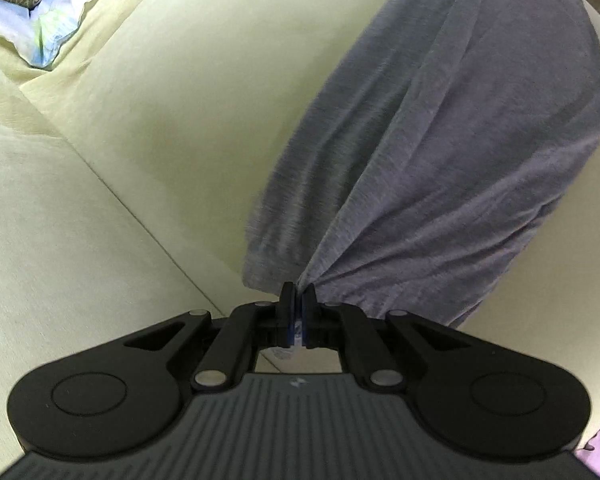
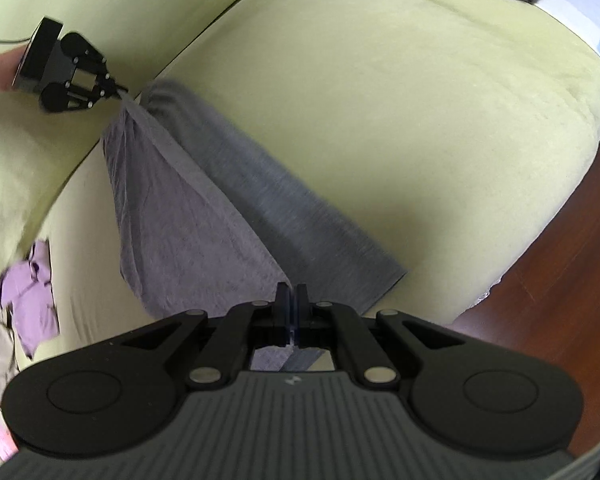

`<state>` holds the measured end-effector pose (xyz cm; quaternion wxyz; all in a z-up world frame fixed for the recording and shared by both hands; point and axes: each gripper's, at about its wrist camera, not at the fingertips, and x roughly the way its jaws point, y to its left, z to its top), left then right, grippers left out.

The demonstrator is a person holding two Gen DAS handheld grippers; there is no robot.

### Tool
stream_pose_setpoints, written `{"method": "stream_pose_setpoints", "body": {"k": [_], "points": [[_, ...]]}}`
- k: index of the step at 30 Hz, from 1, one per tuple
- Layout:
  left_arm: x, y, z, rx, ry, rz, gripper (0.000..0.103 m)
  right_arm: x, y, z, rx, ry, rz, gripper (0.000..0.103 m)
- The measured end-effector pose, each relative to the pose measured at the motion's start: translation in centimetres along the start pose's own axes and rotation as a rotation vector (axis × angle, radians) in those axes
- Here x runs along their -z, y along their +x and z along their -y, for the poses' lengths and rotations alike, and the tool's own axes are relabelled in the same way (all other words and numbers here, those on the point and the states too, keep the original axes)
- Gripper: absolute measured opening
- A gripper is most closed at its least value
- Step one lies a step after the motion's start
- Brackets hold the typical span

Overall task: Fold clothes
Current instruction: 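Lift both cuffs with both grippers and fold them over toward the waistband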

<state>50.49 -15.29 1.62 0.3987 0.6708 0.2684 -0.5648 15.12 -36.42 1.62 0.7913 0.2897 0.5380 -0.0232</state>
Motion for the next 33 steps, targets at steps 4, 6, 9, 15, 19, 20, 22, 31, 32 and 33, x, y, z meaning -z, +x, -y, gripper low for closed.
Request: {"method": "stream_pose_setpoints", "body": {"k": [4, 6, 9, 15, 19, 20, 22, 31, 32, 33], "points": [[-0.2, 0.6, -0.5, -0.003, -0.005, -0.005, 0.000, -0.3, 0.4, 1.2, 0.017, 0.025, -0.003, 0.000], [-0.3, 0.9, -0.9, 0.002, -0.030, -0.003, 0.000, -0.4, 0.4, 1.6, 0.018, 0.048, 0.006, 0.000], [-0.3, 1.3, -1.2, 0.014, -0.049, -0.001, 0.000, -0.5, 0.8, 2.2, 0.027, 0.079, 0.013, 0.000], [-0.4, 2.1, -1.6, 0.003, -0.067, 0.002, 0.000, -0.7, 1.4, 3.1, 0.052, 0.111, 0.030, 0.000], [-0.3, 2.8, -1.6, -0.002, -0.076, -0.003, 0.001, -0.7, 2.1, 3.5, 0.049, 0.132, 0.020, 0.000], [-0.2, 3.0, -1.5, -0.004, -0.076, -0.005, 0.003, -0.6, 2.2, 3.4, 0.049, 0.132, 0.018, 0.000], [-0.2, 3.4, -1.4, -0.009, -0.084, -0.007, 0.011, -0.4, 2.8, 3.3, 0.047, 0.136, 0.009, 0.000], [0.6, 4.0, -2.0, -0.010, -0.207, -0.003, 0.039, 0.1, 4.4, 4.2, 0.038, 0.167, 0.003, 0.001], [0.8, 3.9, -2.0, -0.016, -0.211, -0.005, 0.040, 0.1, 4.6, 4.3, 0.039, 0.169, 0.003, 0.003], [0.9, 3.8, -1.7, -0.028, -0.192, -0.008, 0.040, 0.1, 4.7, 4.3, 0.041, 0.172, 0.003, 0.006]]}}
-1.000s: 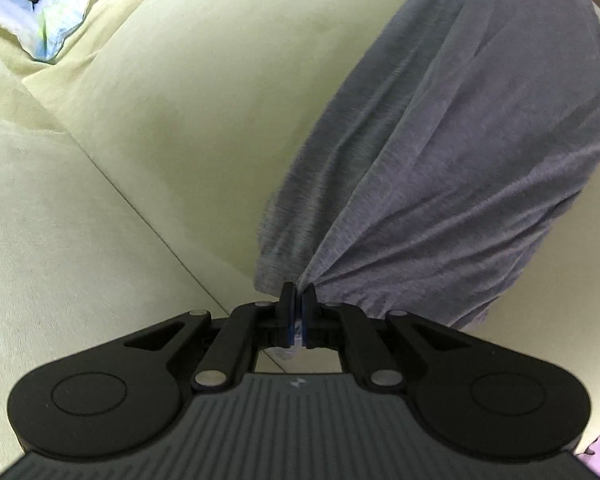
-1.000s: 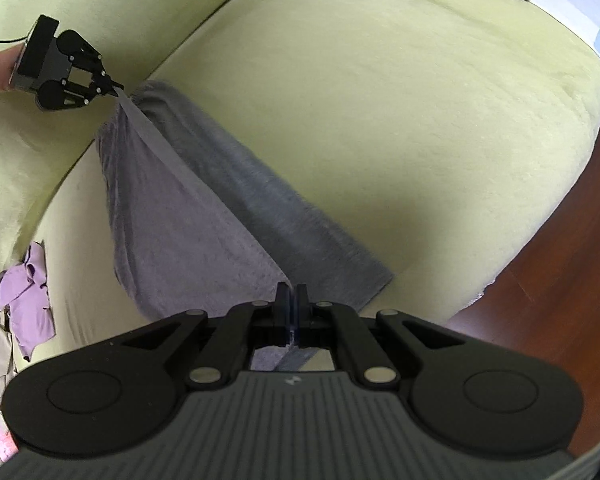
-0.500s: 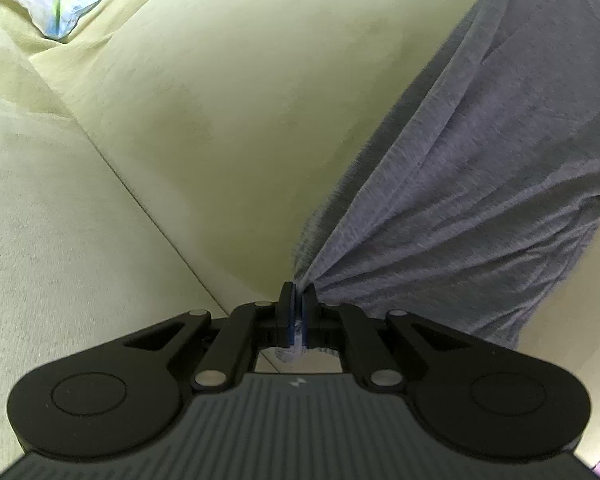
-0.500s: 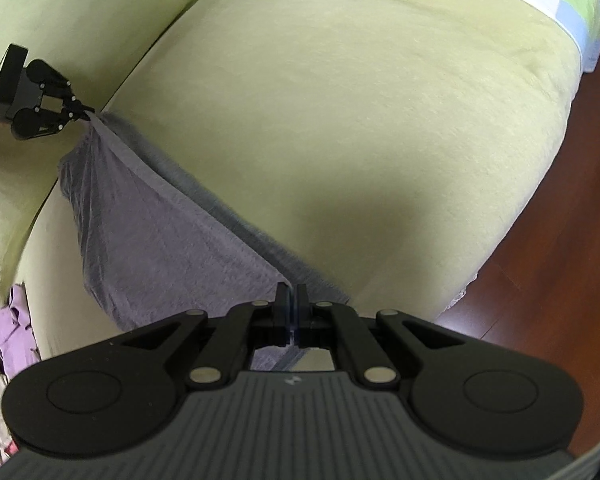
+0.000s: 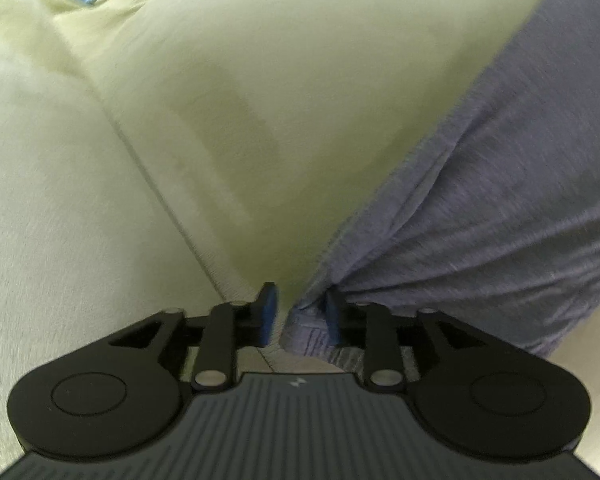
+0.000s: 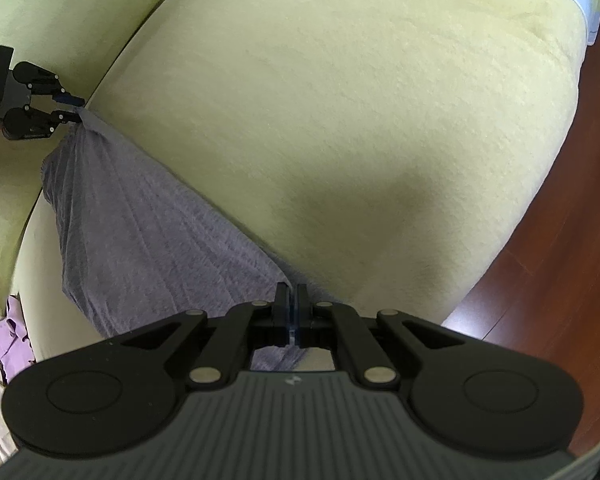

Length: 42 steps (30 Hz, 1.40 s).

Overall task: Fold clothes
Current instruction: 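Lift both cuffs with both grippers and fold them over toward the waistband, then open both grippers and release the folded pants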

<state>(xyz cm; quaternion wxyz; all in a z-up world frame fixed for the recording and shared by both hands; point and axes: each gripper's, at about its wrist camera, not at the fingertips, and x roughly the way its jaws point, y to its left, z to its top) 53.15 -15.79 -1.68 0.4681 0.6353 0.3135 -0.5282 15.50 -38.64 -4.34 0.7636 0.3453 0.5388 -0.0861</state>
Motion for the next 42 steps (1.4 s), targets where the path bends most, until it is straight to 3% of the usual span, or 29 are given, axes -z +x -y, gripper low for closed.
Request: {"method": "stream_pose_setpoints", "body": {"k": [3, 7, 10, 19, 24, 28, 31, 32, 35, 36, 38, 42], "points": [[0.3, -0.3, 1.0, -0.034, 0.029, -0.003, 0.040, 0.1, 0.0, 0.2, 0.020, 0.015, 0.012, 0.011], [1.1, -1.2, 1.4, -0.079, -0.036, 0.002, 0.051, 0.2, -0.9, 0.6, 0.081, 0.026, 0.048, 0.020], [1.9, -2.1, 1.9, -0.094, -0.039, 0.011, 0.053, 0.2, -1.7, 0.4, 0.078, 0.021, 0.055, 0.025], [6.1, -6.1, 5.3, -0.160, -0.096, 0.044, 0.053, 1.4, -3.7, -2.8, 0.055, -0.030, 0.065, 0.027], [7.2, -9.5, 9.6, -0.201, -0.325, 0.129, 0.054, 3.1, -6.7, -4.8, 0.074, -0.048, 0.106, 0.031], [7.5, -12.4, 14.2, -0.166, -0.513, 0.207, 0.059, 3.9, -9.4, -6.8, 0.093, -0.106, 0.132, 0.033], [8.3, -13.8, 17.2, -0.133, -0.624, 0.249, 0.068, 3.0, -10.7, -7.0, 0.096, -0.161, 0.123, 0.037], [8.5, -14.4, 18.9, -0.124, -0.715, 0.267, 0.070, 2.6, -11.0, -7.0, 0.096, -0.181, 0.117, 0.037], [7.0, -16.4, 21.9, -0.117, -0.900, 0.299, 0.073, 1.1, -10.5, -7.0, 0.078, -0.226, 0.083, 0.038], [5.2, -15.7, 20.2, -0.128, -0.962, 0.300, 0.073, 0.0, -9.9, -6.9, 0.058, -0.261, 0.062, 0.039], [4.9, -16.4, 22.1, -0.143, -1.100, 0.297, 0.073, -1.9, -8.5, -6.6, 0.019, -0.323, 0.024, 0.039], [4.1, -16.4, 25.7, -0.144, -1.382, 0.312, 0.073, -5.6, -4.7, -5.7, -0.112, -0.524, -0.060, 0.039]]}}
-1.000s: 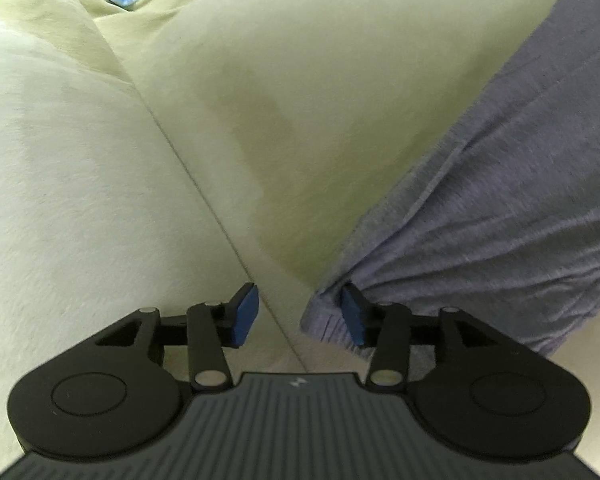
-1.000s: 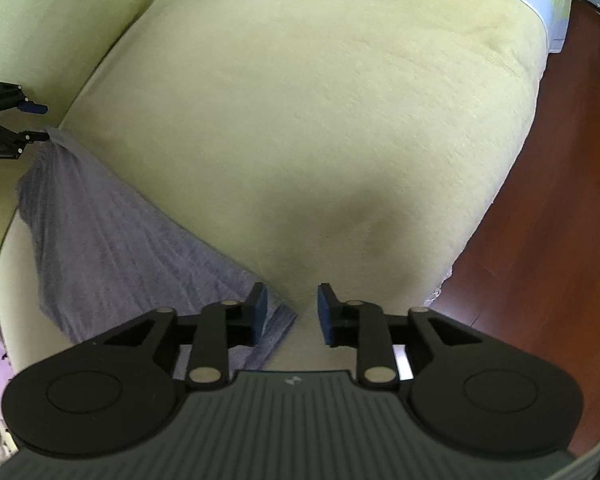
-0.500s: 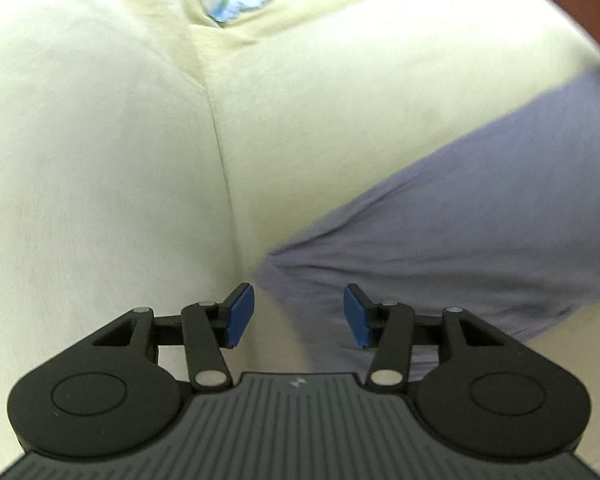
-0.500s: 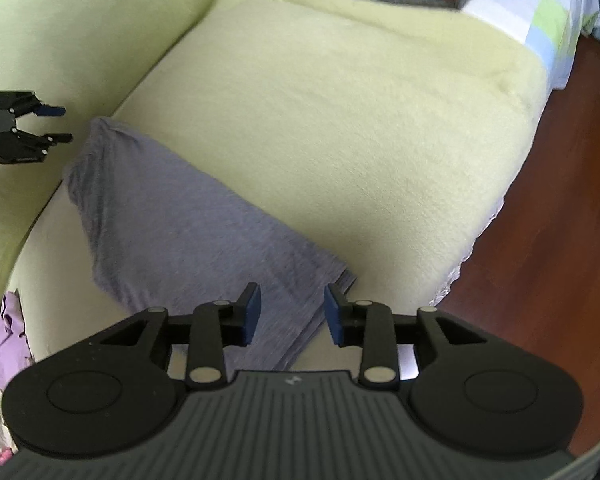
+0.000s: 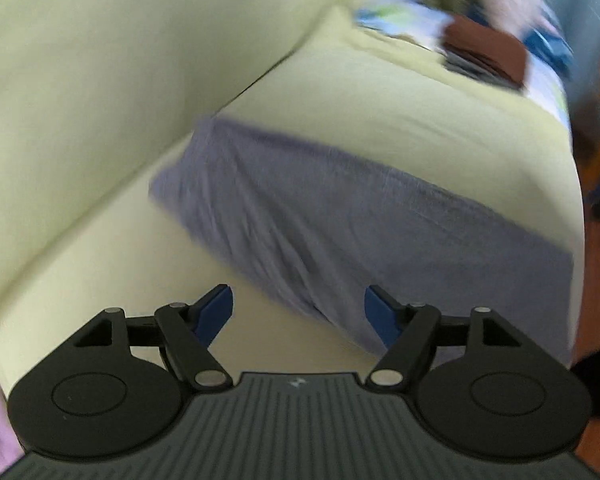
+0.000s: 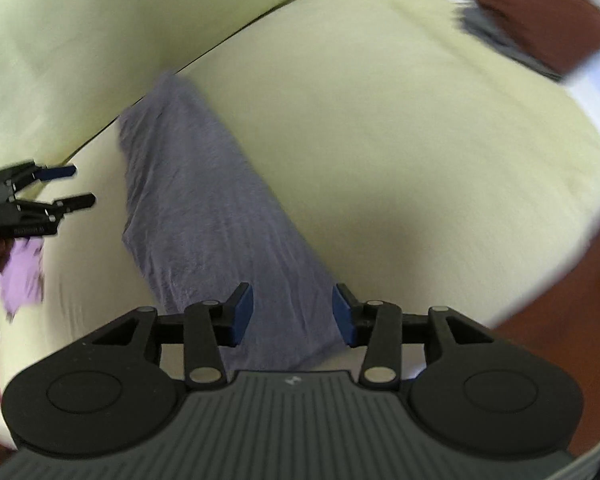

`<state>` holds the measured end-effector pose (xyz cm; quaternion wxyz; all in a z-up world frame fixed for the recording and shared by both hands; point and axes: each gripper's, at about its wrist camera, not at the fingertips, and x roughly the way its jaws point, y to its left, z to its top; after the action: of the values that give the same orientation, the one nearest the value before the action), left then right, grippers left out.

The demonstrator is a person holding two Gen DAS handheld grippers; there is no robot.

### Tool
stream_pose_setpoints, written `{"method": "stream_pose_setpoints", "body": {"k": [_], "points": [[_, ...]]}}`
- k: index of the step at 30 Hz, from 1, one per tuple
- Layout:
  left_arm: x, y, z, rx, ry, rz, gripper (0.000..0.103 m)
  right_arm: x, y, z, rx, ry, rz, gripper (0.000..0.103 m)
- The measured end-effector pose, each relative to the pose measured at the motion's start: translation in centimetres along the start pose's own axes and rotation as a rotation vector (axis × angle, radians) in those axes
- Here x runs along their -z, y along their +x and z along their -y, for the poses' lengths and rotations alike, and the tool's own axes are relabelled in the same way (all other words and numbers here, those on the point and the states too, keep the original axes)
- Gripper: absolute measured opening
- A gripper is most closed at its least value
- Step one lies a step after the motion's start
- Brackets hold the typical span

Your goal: Fold clothes

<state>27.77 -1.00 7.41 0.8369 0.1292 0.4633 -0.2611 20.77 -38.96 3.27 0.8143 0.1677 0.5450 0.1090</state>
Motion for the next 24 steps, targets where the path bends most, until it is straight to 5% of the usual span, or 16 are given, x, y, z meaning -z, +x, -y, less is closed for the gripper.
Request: {"method": "stream_pose_setpoints", "body": {"k": [2, 9, 15, 19, 24], "points": [[1.8, 2.0, 2.1, 0.016, -0.098, 0.027, 0.073, -0.6, 0.9, 1.1, -0.047, -0.085, 0.003, 0.039], [8.0, 3.7, 6.3, 0.129, -0.186, 0.191, 0.073, 0.9, 2.9, 4.9, -0.144, -0.122, 0.035, 0.039], [10.9, 4.3, 7.7, 0.270, -0.176, 0.341, 0.073, 3.3, 4.6, 4.7, -0.201, -0.166, 0.138, 0.037], [11.9, 5.1, 9.1, 0.269, -0.070, 0.404, 0.073, 4.8, 5.4, 4.4, -0.192, -0.209, 0.199, 0.034], [13.3, 5.3, 10.4, 0.267, -0.065, 0.442, 0.073, 7.7, 4.7, 5.2, -0.170, -0.280, 0.248, 0.033]]}}
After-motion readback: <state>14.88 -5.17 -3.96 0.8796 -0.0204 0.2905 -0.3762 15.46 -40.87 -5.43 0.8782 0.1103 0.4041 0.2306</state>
